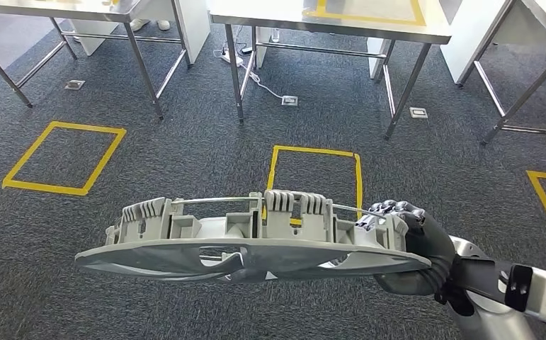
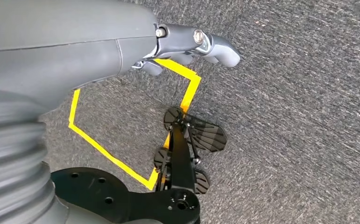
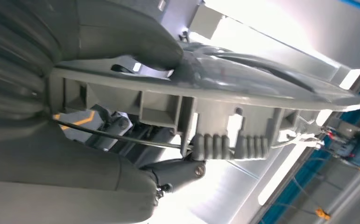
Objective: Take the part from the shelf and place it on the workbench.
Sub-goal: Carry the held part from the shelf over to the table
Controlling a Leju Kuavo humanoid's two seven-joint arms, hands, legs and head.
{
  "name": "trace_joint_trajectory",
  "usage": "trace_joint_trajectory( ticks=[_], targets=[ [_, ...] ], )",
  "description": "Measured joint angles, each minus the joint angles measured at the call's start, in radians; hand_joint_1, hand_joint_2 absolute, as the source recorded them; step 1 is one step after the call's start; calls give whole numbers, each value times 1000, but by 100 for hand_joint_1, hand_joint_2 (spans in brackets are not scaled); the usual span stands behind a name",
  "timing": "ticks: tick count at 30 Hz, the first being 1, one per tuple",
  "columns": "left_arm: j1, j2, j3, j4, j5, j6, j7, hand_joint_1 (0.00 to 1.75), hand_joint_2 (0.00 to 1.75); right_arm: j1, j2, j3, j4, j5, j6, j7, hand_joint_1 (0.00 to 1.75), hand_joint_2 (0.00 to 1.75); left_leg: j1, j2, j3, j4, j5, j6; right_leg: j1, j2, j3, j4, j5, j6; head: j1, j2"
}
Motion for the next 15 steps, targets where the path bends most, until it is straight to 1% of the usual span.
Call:
trace_joint_trajectory(
  ticks=[1, 2, 3, 4, 5, 6, 7, 8, 9, 10, 11, 12, 13, 14, 15],
  targets=[
    [0, 0, 0, 0, 0, 0, -1, 0, 175, 0, 0, 0, 0, 2, -2, -2, 175, 175, 0, 1, 1, -2, 0, -6, 3, 3, -1, 0, 0, -4, 0, 0],
    [0, 0, 0, 0, 0, -1, -3, 0, 175, 0, 0, 1, 0, 3, -3, -3, 175, 175, 0, 1, 2, -3, 0, -12, 1, 5, 0, -2, 1, -10, 0, 0],
    [0, 0, 0, 0, 0, -1, -4, 0, 175, 0, 2, 1, 0, 4, -5, -5, 175, 175, 1, -4, 0, 1, -4, -18, -2, 7, 1, -5, 2, -15, 0, 0],
    [-1, 1, 0, 0, 0, -2, -5, 0, 175, -1, 4, 2, 0, 5, -7, -7, 175, 175, 2, -12, -7, 19, -16, -24, -5, 8, 4, -9, 4, -21, -2, 0],
    [-1, 1, 0, 0, 0, -2, -6, 0, 175, -1, 8, 3, 0, 7, -8, -9, 175, 175, 2, -22, -25, 57, -38, -30, -8, 10, 6, -12, 6, -26, -4, 0],
    [0, 1, 0, 0, 0, -3, -6, 0, 175, -2, 12, 4, 1, 9, -9, -10, 175, 175, 4, -32, -53, 114, -67, -34, -9, 11, 7, -12, 5, -29, -6, 0],
    [2, 2, 0, 0, 0, -3, -6, 0, 175, -1, 15, 5, 2, 11, -10, -11, 175, 175, 4, -37, -87, 183, -98, -36, -9, 13, 7, -12, 4, -32, -9, 0],
    [3, 3, 0, 0, 0, -3, -6, 0, 175, 0, 19, 7, 3, 12, -10, -11, 175, 175, 5, -40, -120, 242, -117, -39, -9, 16, 7, -12, 4, -33, -10, 0],
    [5, 4, 0, 0, 0, -3, -6, 0, 175, 0, 21, 8, 4, 13, -10, -11, 175, 175, 5, -41, -139, 273, -117, -41, -9, 20, 8, -12, 3, -33, -11, 0],
    [6, 4, 0, 0, 0, -3, -6, 0, 175, 1, 22, 11, 5, 14, -10, -11, 175, 175, 6, -41, -140, 266, -97, -41, -9, 24, 10, -11, 2, -32, -12, 0],
    [6, 4, 0, 0, 0, -3, -6, 0, 175, 1, 23, 12, 6, 16, -10, -11, 175, 175, 7, -41, -122, 219, -61, -41, -10, 28, 13, -10, 0, -29, -12, 0],
    [6, 5, 0, 0, 0, -3, -6, 0, 175, 1, 24, 13, 6, 17, -10, -12, 175, 175, 9, -44, -91, 147, -21, -40, -10, 31, 16, -9, -3, -26, -13, 0],
    [6, 6, 0, 0, -1, -3, -6, 0, 175, 0, 25, 14, 6, 18, -10, -12, 175, 175, 9, -47, -61, 80, 6, -37, -9, 35, 17, -6, -6, -21, -14, 0],
    [5, 6, 0, 0, -1, -4, -6, 0, 175, 0, 25, 15, 6, 18, -9, -12, 175, 175, 9, -51, -40, 32, 21, -33, -7, 38, 16, -4, -8, -15, -15, 0],
    [5, 6, 0, 0, -1, -4, -6, 0, 175, 0, 25, 15, 6, 18, -9, -12, 175, 175, 8, -54, -30, 7, 25, -26, -6, 40, 15, -3, -10, -9, -15, 0]
  ],
)
